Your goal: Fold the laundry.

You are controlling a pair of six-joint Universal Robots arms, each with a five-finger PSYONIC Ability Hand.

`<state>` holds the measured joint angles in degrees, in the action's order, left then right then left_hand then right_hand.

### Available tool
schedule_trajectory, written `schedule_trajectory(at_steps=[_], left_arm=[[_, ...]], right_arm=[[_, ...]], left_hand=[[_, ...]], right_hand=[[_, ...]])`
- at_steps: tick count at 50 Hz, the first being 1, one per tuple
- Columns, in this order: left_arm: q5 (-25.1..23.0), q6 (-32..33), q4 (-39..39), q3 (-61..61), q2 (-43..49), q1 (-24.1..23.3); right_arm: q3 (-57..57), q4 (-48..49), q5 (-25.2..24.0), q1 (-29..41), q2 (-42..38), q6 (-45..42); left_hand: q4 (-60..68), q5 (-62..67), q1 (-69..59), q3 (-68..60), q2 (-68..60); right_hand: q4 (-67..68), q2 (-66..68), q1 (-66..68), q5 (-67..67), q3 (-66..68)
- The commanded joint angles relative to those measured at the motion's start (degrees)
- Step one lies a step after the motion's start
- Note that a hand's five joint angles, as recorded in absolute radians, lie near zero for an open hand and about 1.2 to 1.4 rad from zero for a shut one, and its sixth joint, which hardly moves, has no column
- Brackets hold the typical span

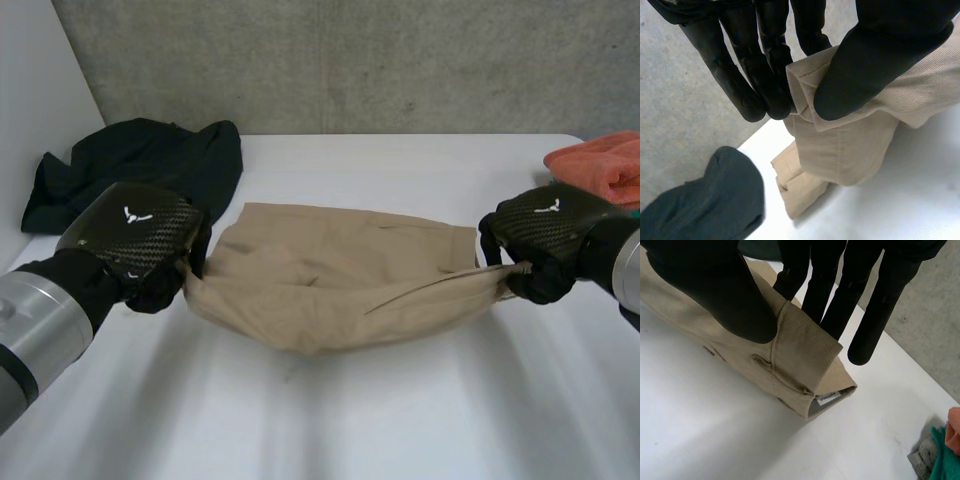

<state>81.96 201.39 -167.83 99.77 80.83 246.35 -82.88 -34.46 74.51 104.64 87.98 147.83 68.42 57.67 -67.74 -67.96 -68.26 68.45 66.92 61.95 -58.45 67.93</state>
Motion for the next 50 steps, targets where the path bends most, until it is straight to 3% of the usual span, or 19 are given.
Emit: schedule_trajectory(at_steps=[1, 11, 17, 22, 28, 32, 38, 43, 50], left_arm=[[0.83, 0.92, -0.47, -5.1, 10.89, 0.8], [4.7, 3.92, 2.24, -23.55, 32.18, 1.59], [7.43, 3.3, 3.3, -40.07, 40.71, 1.06], [6.38, 0.58, -3.1, -50.89, 39.06, 1.32], [6.72, -3.81, -19.0, -55.21, 30.01, 2.47], [9.18, -4.69, -20.96, -54.95, 27.63, 2.99], [7.61, -5.4, -14.11, -48.63, 27.27, 4.05], [4.71, -5.75, -12.08, -36.18, 26.57, 4.05], [4.0, -5.49, -16.55, -20.35, 28.85, 1.16]], right_arm=[[5.53, -1.84, 2.92, 0.57, -6.05, 0.09], [13.8, 4.22, 9.77, 3.64, -20.64, 0.44], [19.15, 19.93, 14.78, 6.36, -28.12, 0.71], [24.78, 38.03, 19.0, 6.72, -28.04, 1.23], [26.9, 58.44, 19.71, 7.07, -23.29, 5.98], [27.77, 59.25, 18.49, 7.25, -22.67, 6.6], [27.6, 54.68, 16.46, 6.9, -23.73, 6.77], [24.1, 49.24, 13.57, 6.19, -26.18, 7.74], [13.74, 46.33, 8.03, 5.14, -30.4, 7.22]], left_hand=[[11.58, 12.33, -12.26, -12.04, -11.74], [11.58, 12.33, -12.26, -12.04, -11.74], [11.58, 12.33, -12.26, -12.04, -11.74], [11.58, 12.33, -12.26, -12.04, -11.74], [11.58, 12.33, -12.26, -12.04, -11.74], [11.58, 12.33, -12.26, -12.04, -11.74], [11.58, 12.33, -12.26, -12.04, -11.74], [11.58, 12.33, -12.26, -12.04, -11.74], [11.58, 12.33, -12.26, -12.04, -11.74]], right_hand=[[11.55, 13.08, 18.05, -11.55, 12.07], [11.55, 13.08, 18.05, -11.55, 12.07], [11.55, 13.08, 18.05, -11.55, 12.07], [11.55, 13.08, 18.05, -11.55, 12.07], [11.55, 13.08, 18.05, -11.55, 12.07], [11.55, 13.08, 18.05, -11.55, 12.07], [11.55, 13.08, 18.05, -11.55, 12.07], [11.55, 13.08, 18.05, -11.55, 12.07], [11.55, 13.08, 18.05, -11.55, 12.07]])
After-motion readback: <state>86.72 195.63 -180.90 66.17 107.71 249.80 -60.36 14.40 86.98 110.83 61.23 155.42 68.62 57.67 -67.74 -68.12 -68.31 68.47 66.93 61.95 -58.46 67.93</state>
